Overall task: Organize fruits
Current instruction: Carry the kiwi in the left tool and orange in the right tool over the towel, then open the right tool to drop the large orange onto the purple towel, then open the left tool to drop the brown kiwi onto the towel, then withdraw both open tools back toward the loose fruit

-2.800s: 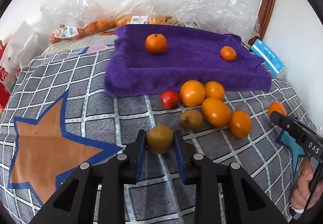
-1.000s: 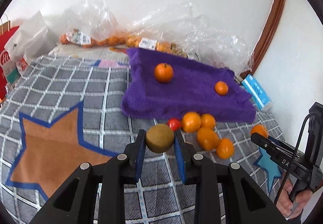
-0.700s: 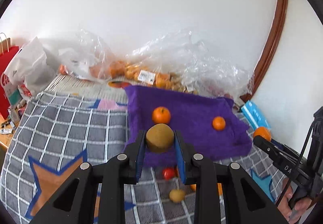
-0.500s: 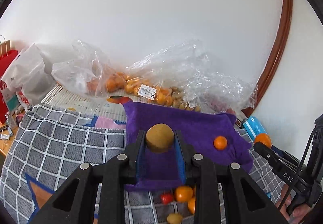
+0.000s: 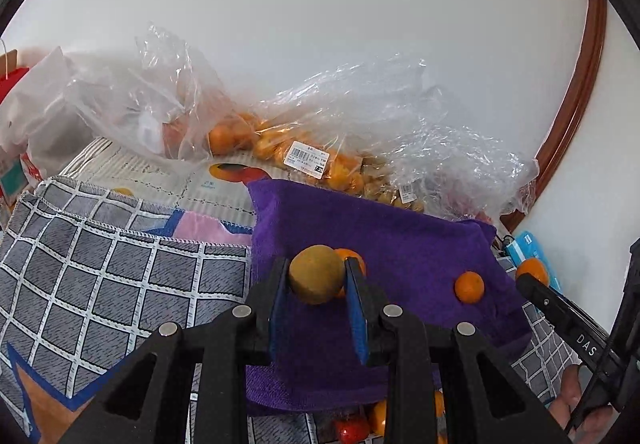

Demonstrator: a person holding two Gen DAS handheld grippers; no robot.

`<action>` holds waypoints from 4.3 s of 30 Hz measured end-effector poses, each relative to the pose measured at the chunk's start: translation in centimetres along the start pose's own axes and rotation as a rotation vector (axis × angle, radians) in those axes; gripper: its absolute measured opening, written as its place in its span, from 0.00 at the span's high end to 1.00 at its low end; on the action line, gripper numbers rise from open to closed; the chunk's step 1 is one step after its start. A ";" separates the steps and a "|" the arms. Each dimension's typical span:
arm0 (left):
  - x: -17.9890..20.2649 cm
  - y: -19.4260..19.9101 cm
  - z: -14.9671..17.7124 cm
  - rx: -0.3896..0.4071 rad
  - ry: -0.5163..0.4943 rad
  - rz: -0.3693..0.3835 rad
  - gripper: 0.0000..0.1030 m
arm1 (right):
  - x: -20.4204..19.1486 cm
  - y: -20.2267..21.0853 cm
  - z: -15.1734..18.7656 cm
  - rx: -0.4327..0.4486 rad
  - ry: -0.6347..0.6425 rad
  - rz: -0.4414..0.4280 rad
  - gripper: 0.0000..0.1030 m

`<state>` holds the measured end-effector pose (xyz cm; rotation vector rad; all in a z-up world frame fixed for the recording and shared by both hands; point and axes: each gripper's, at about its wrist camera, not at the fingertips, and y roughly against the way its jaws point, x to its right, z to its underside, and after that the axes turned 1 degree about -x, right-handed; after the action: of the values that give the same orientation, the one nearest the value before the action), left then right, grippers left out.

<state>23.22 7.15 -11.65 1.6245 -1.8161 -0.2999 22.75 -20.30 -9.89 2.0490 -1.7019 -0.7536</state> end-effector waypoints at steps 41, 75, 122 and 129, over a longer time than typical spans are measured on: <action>1.2 -3.6 2.1 -0.104 -0.051 0.025 0.75 | 2.4 -6.0 2.8 -0.196 -0.096 0.015 0.60; 1.2 -3.4 2.3 -0.082 -0.053 0.029 0.67 | 2.3 -4.2 2.2 -0.093 -0.067 0.062 0.48; -2.0 8.5 3.0 -0.058 -0.047 -0.033 0.47 | -4.9 4.4 4.7 -0.110 -0.033 0.013 0.49; -3.8 9.8 3.4 -0.037 -0.027 -0.064 0.47 | -6.3 5.4 5.7 -0.108 0.003 0.014 0.49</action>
<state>13.38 11.81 -9.73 1.6625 -1.7707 -0.3838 14.25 -14.97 -10.13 1.9631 -1.6353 -0.8189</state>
